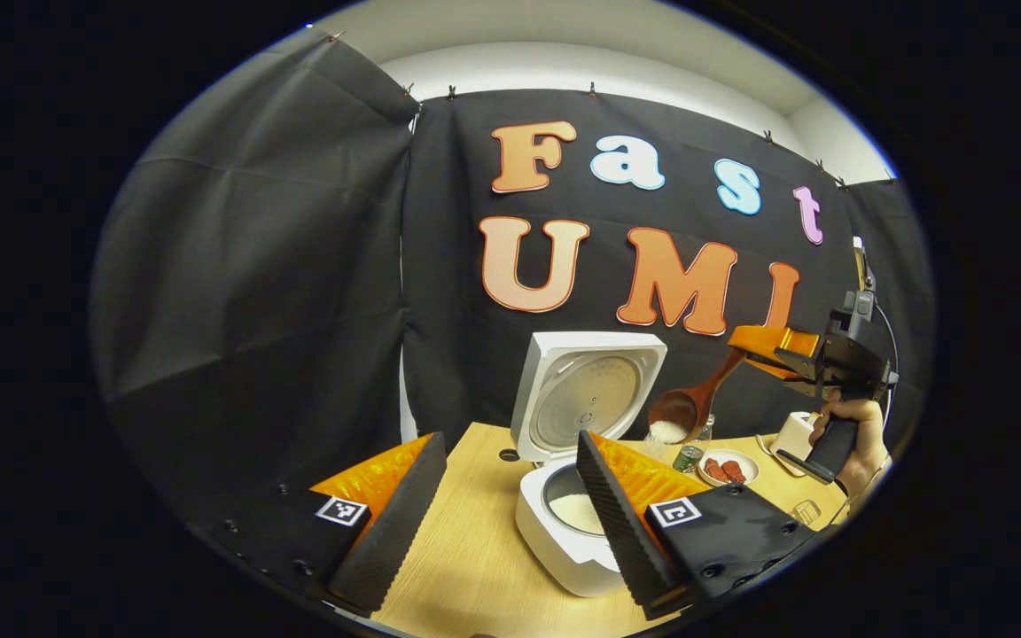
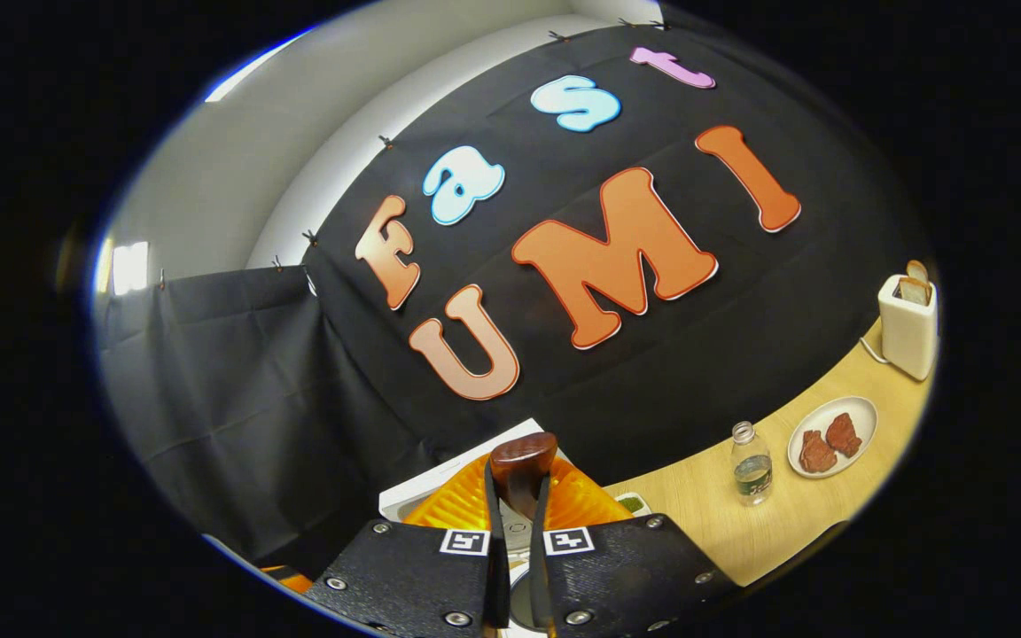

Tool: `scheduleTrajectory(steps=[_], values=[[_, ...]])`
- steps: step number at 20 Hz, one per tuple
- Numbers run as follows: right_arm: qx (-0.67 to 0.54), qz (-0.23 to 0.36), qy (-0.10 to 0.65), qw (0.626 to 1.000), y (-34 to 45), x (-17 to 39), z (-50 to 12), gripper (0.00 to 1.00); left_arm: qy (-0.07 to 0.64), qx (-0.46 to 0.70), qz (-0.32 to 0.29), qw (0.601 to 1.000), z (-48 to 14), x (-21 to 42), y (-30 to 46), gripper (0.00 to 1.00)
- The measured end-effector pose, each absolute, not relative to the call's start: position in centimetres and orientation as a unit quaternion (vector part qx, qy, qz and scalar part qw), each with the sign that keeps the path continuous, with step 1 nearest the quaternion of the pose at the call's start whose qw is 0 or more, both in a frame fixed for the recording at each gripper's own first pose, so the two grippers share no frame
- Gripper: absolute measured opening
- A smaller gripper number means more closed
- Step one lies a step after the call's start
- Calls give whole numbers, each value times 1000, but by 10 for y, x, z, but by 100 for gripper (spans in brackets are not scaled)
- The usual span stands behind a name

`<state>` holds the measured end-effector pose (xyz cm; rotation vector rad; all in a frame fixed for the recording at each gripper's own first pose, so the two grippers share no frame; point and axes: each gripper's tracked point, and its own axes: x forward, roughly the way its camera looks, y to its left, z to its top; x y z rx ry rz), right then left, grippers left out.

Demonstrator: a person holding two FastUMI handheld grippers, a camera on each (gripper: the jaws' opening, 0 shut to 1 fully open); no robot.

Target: Close the left gripper, press the button to open the rice cooker; take a wooden spoon from the chopstick holder with the right hand, scoop a spoonful of rice and pour it into the rice cooker, then put the wooden spoon back into the chopstick holder.

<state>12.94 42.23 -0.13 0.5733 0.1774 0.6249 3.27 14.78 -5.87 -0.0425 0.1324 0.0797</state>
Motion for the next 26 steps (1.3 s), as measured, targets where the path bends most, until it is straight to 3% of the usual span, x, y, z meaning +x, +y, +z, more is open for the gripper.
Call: scheduleTrajectory(steps=[14,26], values=[[188,357,52,913,442,103,-2,8,67,-36,68,995,-61,30,165,100],[88,413,9,906,464,80,-6,8,70,-34,39,996,-58,30,160,100]])
